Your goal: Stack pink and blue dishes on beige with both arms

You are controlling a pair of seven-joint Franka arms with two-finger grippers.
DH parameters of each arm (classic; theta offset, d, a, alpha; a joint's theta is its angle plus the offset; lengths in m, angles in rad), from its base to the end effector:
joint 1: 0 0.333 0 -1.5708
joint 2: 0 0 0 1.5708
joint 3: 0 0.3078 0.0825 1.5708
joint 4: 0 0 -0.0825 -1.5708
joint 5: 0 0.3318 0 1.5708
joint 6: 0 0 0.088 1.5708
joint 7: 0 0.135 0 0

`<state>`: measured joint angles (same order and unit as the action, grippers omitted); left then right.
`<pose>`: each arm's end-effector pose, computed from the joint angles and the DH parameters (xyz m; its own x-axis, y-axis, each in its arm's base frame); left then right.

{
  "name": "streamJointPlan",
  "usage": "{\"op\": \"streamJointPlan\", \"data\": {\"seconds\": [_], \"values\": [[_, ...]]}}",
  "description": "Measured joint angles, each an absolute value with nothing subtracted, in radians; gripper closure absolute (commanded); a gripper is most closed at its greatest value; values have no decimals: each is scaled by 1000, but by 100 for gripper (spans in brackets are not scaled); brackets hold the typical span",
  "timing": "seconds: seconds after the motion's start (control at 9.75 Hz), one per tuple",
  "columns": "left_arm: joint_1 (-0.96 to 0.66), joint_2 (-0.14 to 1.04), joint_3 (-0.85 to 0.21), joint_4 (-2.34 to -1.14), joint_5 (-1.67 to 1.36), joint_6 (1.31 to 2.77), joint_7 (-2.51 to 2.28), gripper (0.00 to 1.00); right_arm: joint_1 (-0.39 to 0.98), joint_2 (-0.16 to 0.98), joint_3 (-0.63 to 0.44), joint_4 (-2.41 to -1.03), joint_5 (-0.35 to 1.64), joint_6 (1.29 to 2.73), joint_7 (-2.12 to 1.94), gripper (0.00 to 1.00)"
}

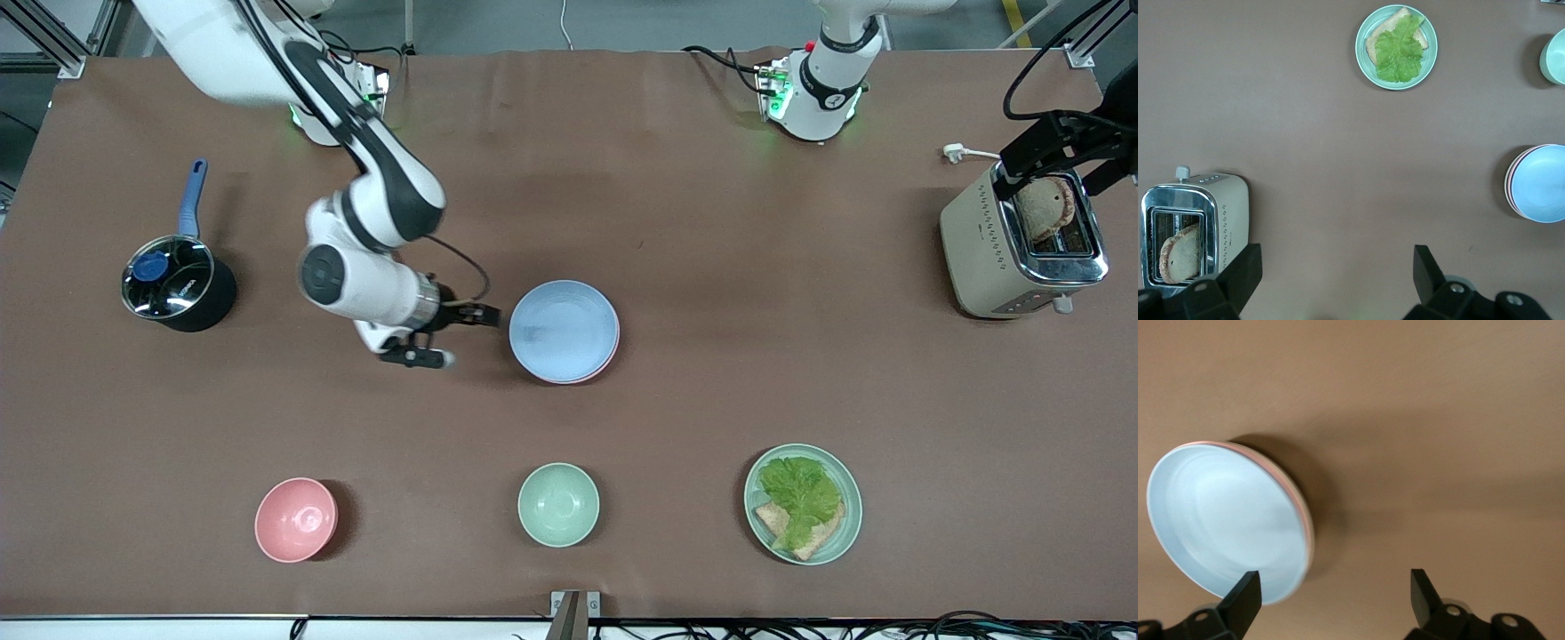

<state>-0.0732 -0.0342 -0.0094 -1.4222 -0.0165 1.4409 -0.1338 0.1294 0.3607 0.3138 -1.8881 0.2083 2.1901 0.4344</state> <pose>0.4764 -0.0419 0.6547 0.9975 0.0491 0.0503 0.0480 -0.9986 0.0228 0.5202 0.2500 0.3198 0.9787 -0.1120 -0.1722 -0.1485 -0.9649 -0.2164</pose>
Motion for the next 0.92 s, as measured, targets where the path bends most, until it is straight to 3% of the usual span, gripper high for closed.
{"op": "streamJointPlan", "data": {"seconds": [0.31, 0.51, 0.92], "values": [[-55, -33, -8, -1422, -16, 1444, -124, 0, 3, 127, 277, -1849, -19, 1980, 451, 0], [-53, -32, -8, -1422, -16, 1448, -121, 0, -13, 10, 123, -1757, -36, 1848, 377, 0], [-54, -32, -8, -1421, -16, 1448, -55, 0, -13, -25, 0, -1527, -14, 1539, 199, 0]]}}
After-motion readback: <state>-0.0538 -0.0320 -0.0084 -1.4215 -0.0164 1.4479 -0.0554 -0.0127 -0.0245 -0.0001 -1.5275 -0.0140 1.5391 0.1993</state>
